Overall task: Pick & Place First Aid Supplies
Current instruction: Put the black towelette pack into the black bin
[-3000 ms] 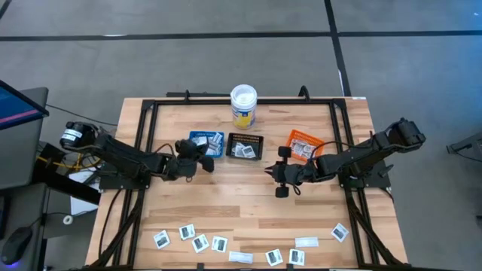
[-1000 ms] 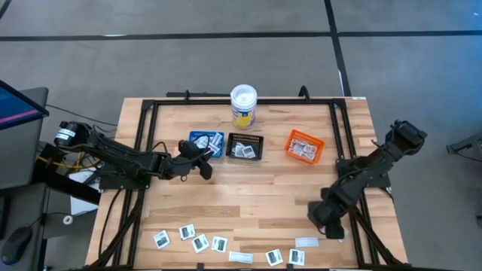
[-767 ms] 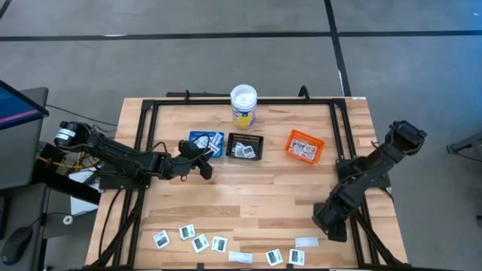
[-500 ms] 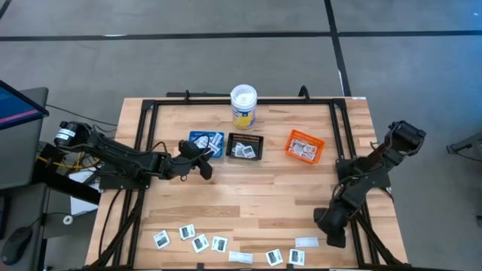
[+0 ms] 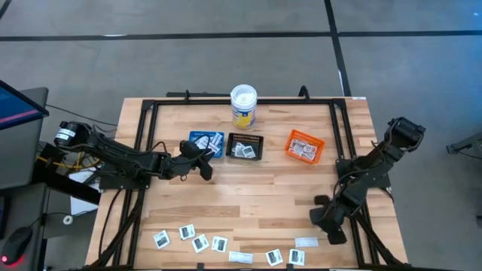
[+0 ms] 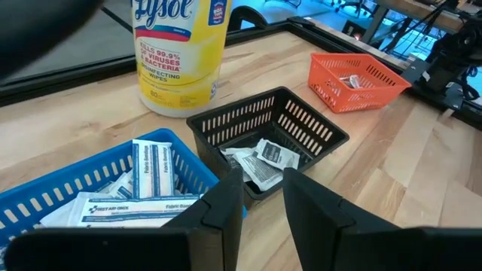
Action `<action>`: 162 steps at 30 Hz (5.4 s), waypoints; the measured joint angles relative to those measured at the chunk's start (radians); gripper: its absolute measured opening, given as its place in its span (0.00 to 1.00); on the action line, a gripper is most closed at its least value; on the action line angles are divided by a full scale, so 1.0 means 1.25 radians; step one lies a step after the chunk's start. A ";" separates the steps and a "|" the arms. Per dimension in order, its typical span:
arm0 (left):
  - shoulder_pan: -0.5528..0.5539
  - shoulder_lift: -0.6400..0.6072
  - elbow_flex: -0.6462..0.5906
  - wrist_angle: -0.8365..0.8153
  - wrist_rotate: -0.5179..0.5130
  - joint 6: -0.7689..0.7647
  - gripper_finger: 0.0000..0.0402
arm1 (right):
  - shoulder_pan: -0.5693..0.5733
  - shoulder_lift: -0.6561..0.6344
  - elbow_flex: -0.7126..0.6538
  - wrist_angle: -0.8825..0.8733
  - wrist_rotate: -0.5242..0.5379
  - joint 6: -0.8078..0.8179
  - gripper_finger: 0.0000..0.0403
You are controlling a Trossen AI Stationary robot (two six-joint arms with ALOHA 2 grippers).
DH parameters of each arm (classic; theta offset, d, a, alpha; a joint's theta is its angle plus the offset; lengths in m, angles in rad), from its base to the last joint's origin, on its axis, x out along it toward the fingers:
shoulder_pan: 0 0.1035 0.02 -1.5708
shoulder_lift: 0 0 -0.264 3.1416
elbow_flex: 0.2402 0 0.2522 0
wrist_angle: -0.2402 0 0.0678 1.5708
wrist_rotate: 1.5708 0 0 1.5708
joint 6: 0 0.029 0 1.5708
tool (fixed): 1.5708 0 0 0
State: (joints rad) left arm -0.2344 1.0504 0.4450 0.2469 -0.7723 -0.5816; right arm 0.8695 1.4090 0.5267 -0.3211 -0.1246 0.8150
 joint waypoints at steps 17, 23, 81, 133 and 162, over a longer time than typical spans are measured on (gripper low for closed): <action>0.000 0.000 0.000 0.007 0.001 0.000 0.24 | -0.249 0.003 0.114 0.036 0.500 -0.456 0.25; 0.000 0.000 0.000 0.007 0.001 0.000 0.24 | -0.267 0.003 0.125 -0.115 0.222 -0.302 0.25; 0.000 0.000 0.000 0.019 0.000 0.000 0.24 | -0.724 0.093 0.335 0.203 0.394 -0.831 0.06; 0.000 0.012 0.001 0.029 0.006 0.001 0.24 | -0.678 0.173 0.178 0.141 0.191 -0.470 0.03; 0.000 0.013 0.001 0.039 0.006 0.001 0.24 | -0.751 0.197 0.197 0.448 0.373 -0.793 0.23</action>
State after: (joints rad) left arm -0.2340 1.0660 0.4458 0.2958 -0.7643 -0.5808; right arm -0.0694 1.6550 0.7724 0.2395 0.3412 -0.1762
